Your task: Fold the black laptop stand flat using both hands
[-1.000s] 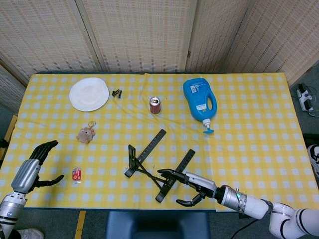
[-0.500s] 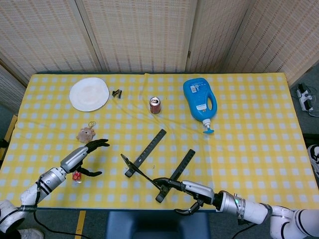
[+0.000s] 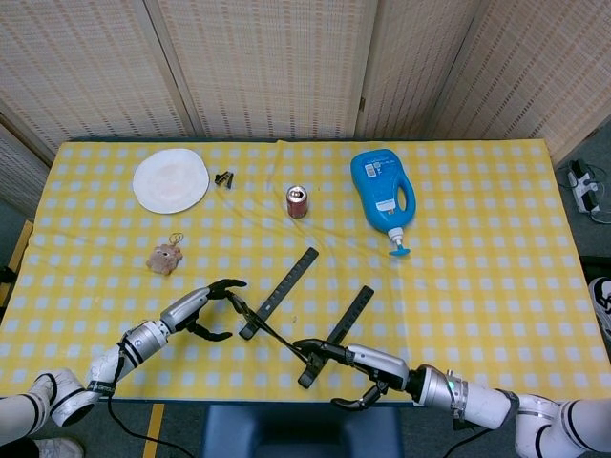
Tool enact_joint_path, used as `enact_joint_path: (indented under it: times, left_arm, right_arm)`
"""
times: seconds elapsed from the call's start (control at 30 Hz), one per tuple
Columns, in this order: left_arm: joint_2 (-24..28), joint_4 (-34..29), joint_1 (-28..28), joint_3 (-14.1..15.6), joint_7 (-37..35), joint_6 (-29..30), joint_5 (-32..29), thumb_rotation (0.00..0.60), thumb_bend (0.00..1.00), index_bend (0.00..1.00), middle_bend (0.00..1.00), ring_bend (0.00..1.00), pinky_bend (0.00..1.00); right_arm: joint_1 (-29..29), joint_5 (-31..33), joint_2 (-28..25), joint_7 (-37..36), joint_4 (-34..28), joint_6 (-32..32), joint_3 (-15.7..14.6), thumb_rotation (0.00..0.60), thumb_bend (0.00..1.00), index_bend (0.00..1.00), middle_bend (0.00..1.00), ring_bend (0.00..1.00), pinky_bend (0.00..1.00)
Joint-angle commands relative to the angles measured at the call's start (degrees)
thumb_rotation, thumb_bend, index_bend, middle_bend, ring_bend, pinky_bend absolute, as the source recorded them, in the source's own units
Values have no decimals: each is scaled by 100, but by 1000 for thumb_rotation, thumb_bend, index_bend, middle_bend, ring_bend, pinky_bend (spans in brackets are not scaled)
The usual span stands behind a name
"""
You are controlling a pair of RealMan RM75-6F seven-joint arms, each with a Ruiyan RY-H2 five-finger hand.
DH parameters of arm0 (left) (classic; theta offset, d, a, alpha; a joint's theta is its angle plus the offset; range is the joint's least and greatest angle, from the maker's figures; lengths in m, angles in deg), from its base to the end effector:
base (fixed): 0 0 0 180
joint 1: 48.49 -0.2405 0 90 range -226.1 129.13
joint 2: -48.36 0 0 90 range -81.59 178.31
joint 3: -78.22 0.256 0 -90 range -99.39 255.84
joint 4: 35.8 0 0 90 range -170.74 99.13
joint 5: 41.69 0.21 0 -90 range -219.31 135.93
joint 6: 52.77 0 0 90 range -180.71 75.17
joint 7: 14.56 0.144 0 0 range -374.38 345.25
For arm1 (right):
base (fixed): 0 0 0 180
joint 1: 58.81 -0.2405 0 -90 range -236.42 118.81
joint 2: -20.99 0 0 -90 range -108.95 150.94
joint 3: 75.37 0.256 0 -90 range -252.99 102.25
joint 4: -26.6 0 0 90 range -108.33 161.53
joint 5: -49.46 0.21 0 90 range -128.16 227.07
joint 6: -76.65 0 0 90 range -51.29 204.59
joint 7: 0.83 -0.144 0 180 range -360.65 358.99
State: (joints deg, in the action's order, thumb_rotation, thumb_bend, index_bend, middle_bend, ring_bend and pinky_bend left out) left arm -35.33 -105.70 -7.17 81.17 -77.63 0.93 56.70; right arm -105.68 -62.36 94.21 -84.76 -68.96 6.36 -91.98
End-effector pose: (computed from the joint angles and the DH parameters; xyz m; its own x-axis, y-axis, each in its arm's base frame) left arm -0.2127 0.3203 -0.0088 -0.1646 0.7138 0.6808 0.9088 -0.1586 0.3860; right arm -0.1378 -0.2180 0.0266 -0.3358 -0.9275 0.1640 -0.6399 0.0968 -0.7623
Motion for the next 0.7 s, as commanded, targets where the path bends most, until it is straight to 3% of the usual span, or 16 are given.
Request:
enact_joint_path:
  times: [0.03,0.4,0.7]
  left_arm:
    - [-129,86,51,-3,-74,-31,-123,600,302,408,144,40,0]
    - [-497,278,277,22,-342,-109,-273,600,383,445,146,42,0]
    - [-645,393,322,47,-281,-96,-409,600,391,513,170,57,0]
  right_arm:
    - [-15,21,13,10,-3,7,-13,600,446,0,0,14,0]
    - [-92,147,57,32,6,53,-42,600,445,0,0,15,0]
    - [-126,178,87,35,34,54,-80,600,446,0,0,12,0]
